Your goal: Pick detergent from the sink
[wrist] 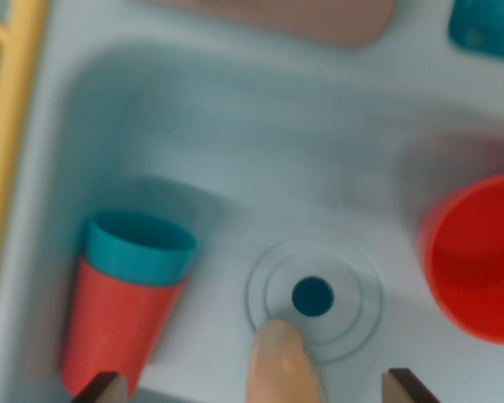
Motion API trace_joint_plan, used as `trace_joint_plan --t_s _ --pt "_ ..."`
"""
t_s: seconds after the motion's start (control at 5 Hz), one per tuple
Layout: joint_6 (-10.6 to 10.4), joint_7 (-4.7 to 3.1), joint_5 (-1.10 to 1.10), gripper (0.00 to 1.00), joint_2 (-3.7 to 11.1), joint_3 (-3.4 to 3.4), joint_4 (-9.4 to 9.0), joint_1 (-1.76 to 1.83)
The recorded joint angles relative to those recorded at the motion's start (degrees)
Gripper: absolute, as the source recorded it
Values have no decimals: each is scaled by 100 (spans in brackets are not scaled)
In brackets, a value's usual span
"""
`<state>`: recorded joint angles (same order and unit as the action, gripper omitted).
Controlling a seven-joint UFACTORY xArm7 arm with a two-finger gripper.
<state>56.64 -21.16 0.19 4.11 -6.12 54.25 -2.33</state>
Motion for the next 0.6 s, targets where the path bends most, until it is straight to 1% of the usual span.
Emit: trace_joint_plan --t_s 0.2,0.4,0.6 --pt "-181 -132 -1 0 11 -26 -196 -27" --pt "-181 -132 -1 0 11 -26 -196 -27" --pt "-337 -246 -1 0 20 -49 -365 -51"
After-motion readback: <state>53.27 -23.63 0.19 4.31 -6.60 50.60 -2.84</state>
